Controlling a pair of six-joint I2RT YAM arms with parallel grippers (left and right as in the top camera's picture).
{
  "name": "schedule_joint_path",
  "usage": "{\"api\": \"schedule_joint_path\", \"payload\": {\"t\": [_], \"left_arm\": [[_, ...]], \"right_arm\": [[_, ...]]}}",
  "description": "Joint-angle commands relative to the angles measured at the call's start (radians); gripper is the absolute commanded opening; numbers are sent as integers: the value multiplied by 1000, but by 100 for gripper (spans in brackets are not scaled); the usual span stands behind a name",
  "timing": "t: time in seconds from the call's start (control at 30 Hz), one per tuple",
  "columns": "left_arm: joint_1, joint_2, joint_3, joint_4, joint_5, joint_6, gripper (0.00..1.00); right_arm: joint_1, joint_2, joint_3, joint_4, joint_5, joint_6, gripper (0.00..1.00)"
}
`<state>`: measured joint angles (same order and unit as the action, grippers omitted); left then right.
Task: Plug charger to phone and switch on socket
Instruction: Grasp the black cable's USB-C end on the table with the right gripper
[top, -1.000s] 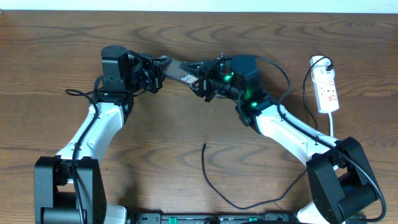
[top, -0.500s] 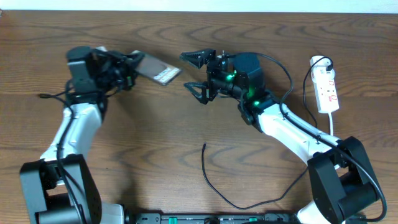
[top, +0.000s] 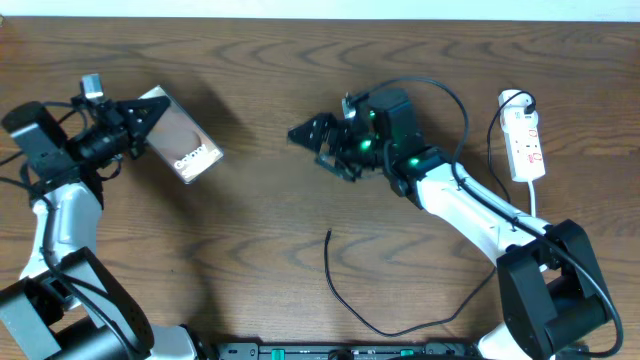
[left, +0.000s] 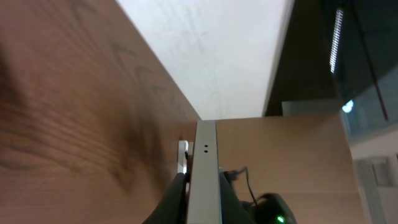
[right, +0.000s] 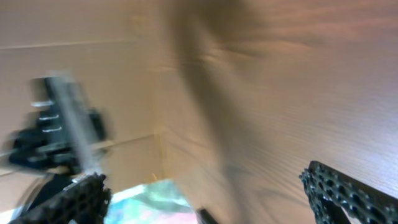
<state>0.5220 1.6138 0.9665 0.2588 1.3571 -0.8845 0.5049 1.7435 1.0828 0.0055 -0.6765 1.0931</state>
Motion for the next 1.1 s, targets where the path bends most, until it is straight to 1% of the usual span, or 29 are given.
{"api": "schedule_joint_path", "payload": {"t": [0.0, 0.03, 0.07, 0.2, 0.27, 0.33, 0.43, 0.63, 0.67, 0.7, 0.8, 0.9, 1.07], "left_arm": [[40, -19, 19, 44, 133, 46, 7], [43, -19, 19, 48, 136, 46, 7], [48, -19, 19, 46, 137, 46, 7], [49, -19, 19, 46, 136, 46, 7], [49, -19, 19, 47, 136, 46, 8], [49, -19, 19, 46, 136, 46, 7], [49, -19, 19, 46, 136, 46, 7], [49, -19, 19, 45, 137, 46, 7], [49, -19, 19, 42, 142, 46, 7], [49, -19, 19, 42, 143, 46, 7], [49, -19, 18, 42, 144, 46, 7], [49, -19, 18, 42, 147, 46, 7], [49, -19, 17, 42, 149, 46, 7]], "right_arm": [[29, -10, 47, -154, 156, -135, 99], [36, -10, 60, -211, 194, -151, 99], [55, -10, 85, -314, 270, -169, 99], [124, -10, 167, -595, 555, -174, 99], [169, -10, 190, -683, 665, -171, 99], [206, -10, 189, -698, 694, -175, 99], [248, -10, 187, -690, 681, -161, 99], [292, -10, 187, -687, 678, -145, 98], [295, -10, 186, -710, 678, -90, 99], [294, -10, 185, -751, 679, -4, 99], [296, -7, 170, -821, 690, 161, 99], [301, 5, 159, -834, 673, 206, 99], [338, 48, 159, -832, 635, 219, 99]]}}
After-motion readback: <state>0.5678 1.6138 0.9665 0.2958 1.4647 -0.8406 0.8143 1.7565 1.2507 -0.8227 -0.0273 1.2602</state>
